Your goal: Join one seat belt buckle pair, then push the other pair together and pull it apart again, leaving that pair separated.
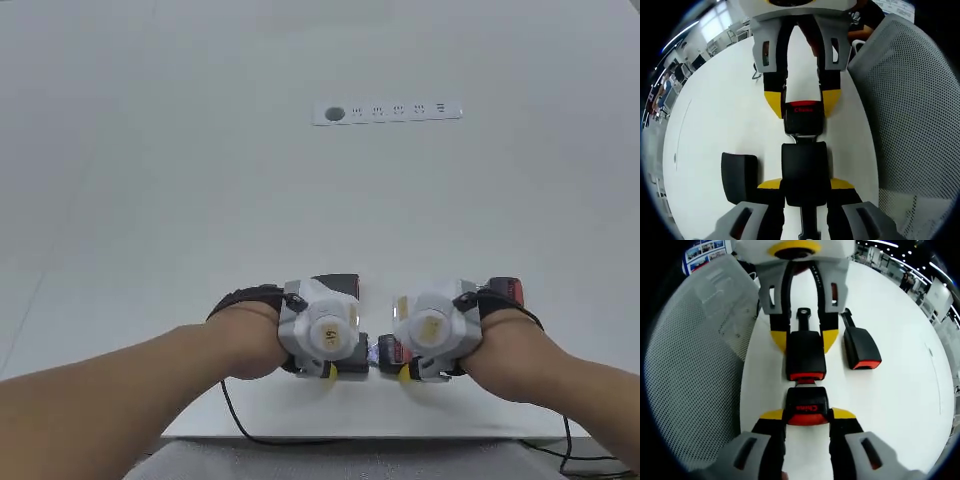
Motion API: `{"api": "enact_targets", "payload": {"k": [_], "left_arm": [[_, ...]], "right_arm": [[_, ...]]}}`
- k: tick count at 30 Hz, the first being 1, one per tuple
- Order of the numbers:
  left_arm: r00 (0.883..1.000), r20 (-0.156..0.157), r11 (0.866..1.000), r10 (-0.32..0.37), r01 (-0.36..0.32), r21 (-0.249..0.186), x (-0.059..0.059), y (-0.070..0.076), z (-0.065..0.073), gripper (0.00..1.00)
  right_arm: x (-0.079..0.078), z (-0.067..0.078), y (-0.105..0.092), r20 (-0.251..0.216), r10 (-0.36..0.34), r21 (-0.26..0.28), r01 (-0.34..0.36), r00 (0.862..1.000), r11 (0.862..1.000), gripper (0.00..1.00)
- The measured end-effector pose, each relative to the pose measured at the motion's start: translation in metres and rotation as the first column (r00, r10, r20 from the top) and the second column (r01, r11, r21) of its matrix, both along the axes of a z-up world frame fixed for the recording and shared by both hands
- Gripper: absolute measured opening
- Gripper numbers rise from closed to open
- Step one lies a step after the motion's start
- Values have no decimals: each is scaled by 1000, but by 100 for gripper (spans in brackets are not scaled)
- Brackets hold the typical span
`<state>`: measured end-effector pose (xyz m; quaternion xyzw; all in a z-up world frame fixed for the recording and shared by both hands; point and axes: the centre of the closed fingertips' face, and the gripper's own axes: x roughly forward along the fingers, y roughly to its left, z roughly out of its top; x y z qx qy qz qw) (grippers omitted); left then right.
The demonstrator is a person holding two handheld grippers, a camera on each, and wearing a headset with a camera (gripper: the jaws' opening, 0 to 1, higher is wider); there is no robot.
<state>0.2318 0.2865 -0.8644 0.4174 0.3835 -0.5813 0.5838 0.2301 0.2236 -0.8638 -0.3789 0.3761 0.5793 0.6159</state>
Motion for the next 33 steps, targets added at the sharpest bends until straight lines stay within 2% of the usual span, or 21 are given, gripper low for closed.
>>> {"api": "enact_targets", "payload": {"k": [5, 8, 12, 18, 20, 22, 26, 27, 33], "left_arm": [[1000, 2, 1000, 2, -2, 0, 0, 0, 0, 32], [1000, 10, 1000, 18, -19, 14, -1, 2, 0, 32], [1000, 8, 1000, 13, -13, -7, 1, 3, 0, 31], [1000, 11, 1000, 24, -24, -5, 1, 3, 0, 32], [1000, 16, 1000, 23, -23, -8, 1, 3, 0, 32], [1000, 13, 1000, 20, -20, -22, 3, 4, 1, 32], [999, 25, 999, 23, -22, -47, 3, 4, 2, 31], [999, 18, 998, 43, -42, -52, 4, 4, 2, 31], [999, 10, 998, 51, -51, -45, 4, 3, 3, 32]], "right_arm": [[1, 0, 2, -9, -16, 11, 16, 1000, 1000, 32], [-1, 0, 5, -4, -14, 12, 14, 1000, 1000, 32], [-2, 1, 5, -7, -23, 13, 23, 1000, 1000, 32], [-1, 1, 3, -5, -19, 3, 19, 1000, 1000, 32], [-2, 1, 1, 11, 5, -8, -5, 1000, 1000, 32], [-2, 1, -1, 24, 22, 0, -22, 999, 1000, 32], [-1, 0, -2, 16, 15, 3, -15, 1000, 1000, 32], [0, 0, -2, 15, 11, 2, -12, 1000, 1000, 32], [0, 0, -2, 11, 15, 1, -15, 1000, 1000, 33]]}}
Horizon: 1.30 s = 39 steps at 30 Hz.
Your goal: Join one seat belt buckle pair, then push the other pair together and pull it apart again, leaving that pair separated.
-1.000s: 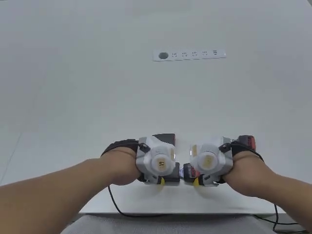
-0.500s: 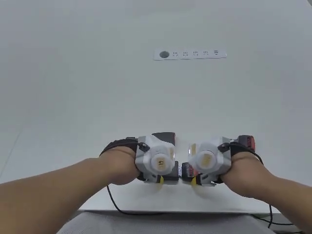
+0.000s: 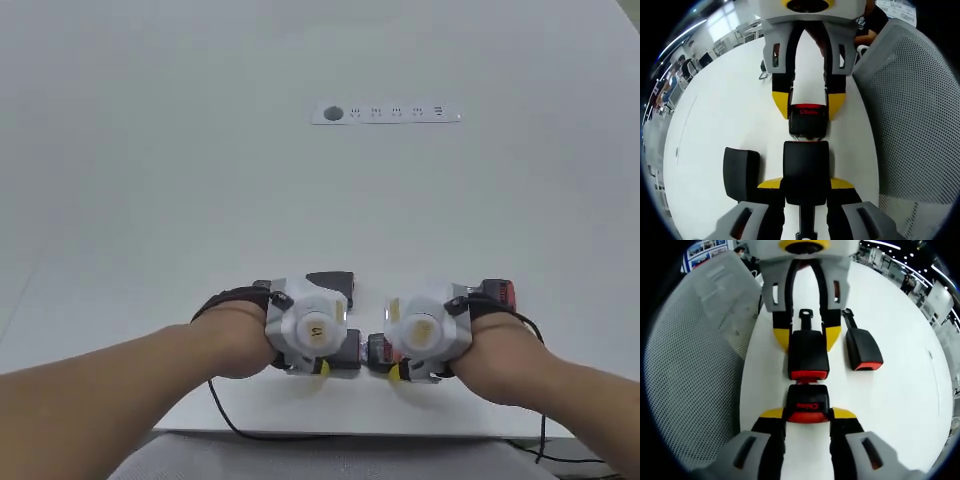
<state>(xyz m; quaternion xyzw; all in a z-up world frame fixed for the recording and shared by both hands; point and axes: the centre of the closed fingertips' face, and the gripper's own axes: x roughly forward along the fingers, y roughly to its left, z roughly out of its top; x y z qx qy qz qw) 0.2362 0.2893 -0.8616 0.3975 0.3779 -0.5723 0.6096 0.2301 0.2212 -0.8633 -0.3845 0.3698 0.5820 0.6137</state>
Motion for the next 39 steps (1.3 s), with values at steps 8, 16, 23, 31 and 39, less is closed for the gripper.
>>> {"api": "enact_targets", "payload": {"k": [8, 16, 23, 31, 39], "left_arm": [[1000, -6, 1000, 2, -2, 8, 0, 0, 0, 33], [1000, -5, 1000, 8, -8, 21, -1, -1, 0, 34], [1000, 10, 1000, -1, 0, 31, -1, 0, 0, 34], [997, 40, 998, 66, -67, 16, 0, 8, 14, 34], [991, 46, 990, 128, -125, -59, 2, 7, 41, 35]], "right_arm": [[-1, 1, 0, 0, 4, 2, -4, 1000, 1000, 34], [-1, 2, 1, 23, 13, 17, -13, 1000, 1000, 35], [-1, 4, 0, 16, -6, 40, 6, 1000, 999, 35], [-1, 26, 3, 22, -29, 98, 26, 999, 995, 34], [1, 45, 7, 39, -26, 127, 20, 999, 992, 34]]}}
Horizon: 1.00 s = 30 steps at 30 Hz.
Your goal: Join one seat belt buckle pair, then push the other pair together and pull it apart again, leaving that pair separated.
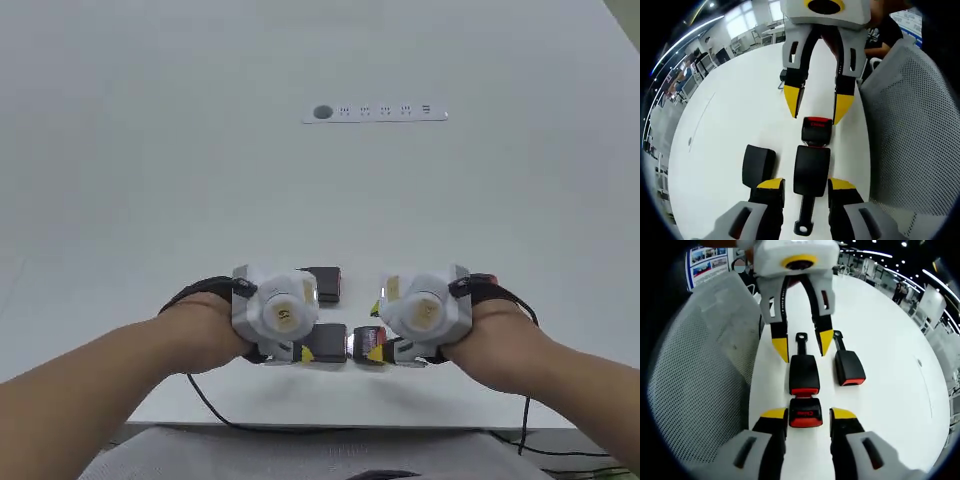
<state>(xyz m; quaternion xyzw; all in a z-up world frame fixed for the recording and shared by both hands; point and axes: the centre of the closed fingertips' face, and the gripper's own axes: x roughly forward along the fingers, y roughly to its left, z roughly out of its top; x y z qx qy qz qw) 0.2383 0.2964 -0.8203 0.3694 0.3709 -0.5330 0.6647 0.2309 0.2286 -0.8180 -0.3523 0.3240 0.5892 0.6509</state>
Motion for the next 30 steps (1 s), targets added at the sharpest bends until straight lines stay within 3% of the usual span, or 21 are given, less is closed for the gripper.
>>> {"api": "enact_targets", "payload": {"k": [4, 10, 18, 23, 30], "left_arm": [[1000, 11, 1000, 1, -1, -4, 7, 0, 1, 35], [1000, 15, 1000, 5, -4, -12, 25, -7, 3, 37], [999, 30, 1000, -20, 20, 8, 58, -8, 2, 38], [1000, 2, 1000, 9, -9, -11, 77, -1, -9, 38], [1000, -6, 1000, -25, 25, 14, 88, 1, -13, 39]], "right_arm": [[-2, 0, -3, -8, 7, -4, -7, 1000, 1000, 32], [9, -2, -19, -19, -16, -12, 15, 1000, 1000, 32], [45, -5, -69, 1, -64, -35, 64, 998, 997, 33], [65, -13, -102, 4, -93, -62, 93, 996, 994, 32], [81, -15, -148, 22, -131, -111, 132, 991, 985, 35]]}}
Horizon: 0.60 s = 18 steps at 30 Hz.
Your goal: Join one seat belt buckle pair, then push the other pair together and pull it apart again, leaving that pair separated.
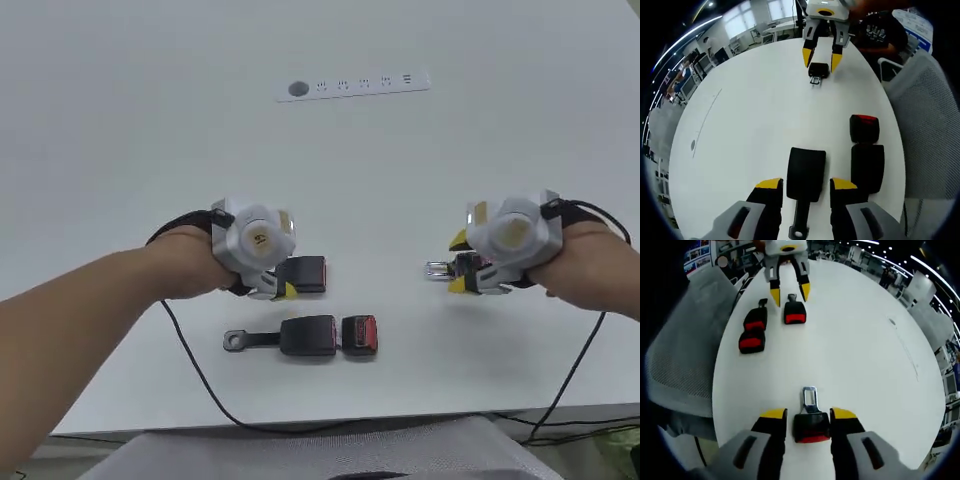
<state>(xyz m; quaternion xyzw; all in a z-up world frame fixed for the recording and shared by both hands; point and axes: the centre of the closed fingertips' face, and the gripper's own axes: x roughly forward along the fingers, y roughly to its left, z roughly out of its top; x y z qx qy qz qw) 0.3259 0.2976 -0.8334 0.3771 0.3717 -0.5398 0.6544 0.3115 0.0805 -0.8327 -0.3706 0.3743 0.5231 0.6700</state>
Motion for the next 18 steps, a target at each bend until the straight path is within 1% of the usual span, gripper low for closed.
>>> {"api": "enact_targets", "payload": {"k": [2, 4, 6, 7, 8, 10, 13, 14, 16, 17, 18], "left_arm": [[1000, 4, 1000, -3, 2, 7, 5, 1, -1, 39], [1000, 4, 1000, -7, 7, 16, 7, 2, -1, 39], [1000, -1, 1000, -10, 10, 25, 7, 4, -2, 42], [1000, -5, 1000, -10, 10, 28, 7, 4, -3, 42], [1000, -8, 999, -15, 16, 32, 5, 5, -2, 42], [1000, -14, 999, -26, 26, 33, 3, 4, -3, 41], [999, -18, 999, -38, 39, 38, 1, 2, -5, 39], [999, -18, 998, -41, 41, 42, 1, 2, -6, 38], [999, -26, 998, -46, 47, 49, -1, 2, -8, 35], [997, -59, 998, -59, 61, 32, -9, -2, -9, 32], [994, -14, 993, -109, 110, 47, -5, -3, -7, 32]], "right_arm": [[3, -1, -11, -6, -12, -14, 12, 1000, 1000, 35], [4, -2, -15, -10, -11, -18, 11, 1000, 1000, 36], [5, -2, -15, -14, -8, -19, 8, 1000, 1000, 36], [5, -3, -15, -16, -5, -21, 4, 1000, 1000, 35], [4, -4, -15, -27, -5, -18, 5, 1000, 1000, 35], [2, -5, -14, -29, 9, -19, -9, 1000, 1000, 35], [0, -11, -15, -43, 23, -32, -25, 999, 999, 34], [0, -13, -16, -41, 32, -35, -34, 999, 999, 34], [1, -14, -16, -45, 34, -31, -35, 998, 999, 34], [1, -15, -16, -50, 33, -25, -34, 998, 999, 33], [1, -17, -16, -64, 27, -23, -28, 998, 999, 33]]}}
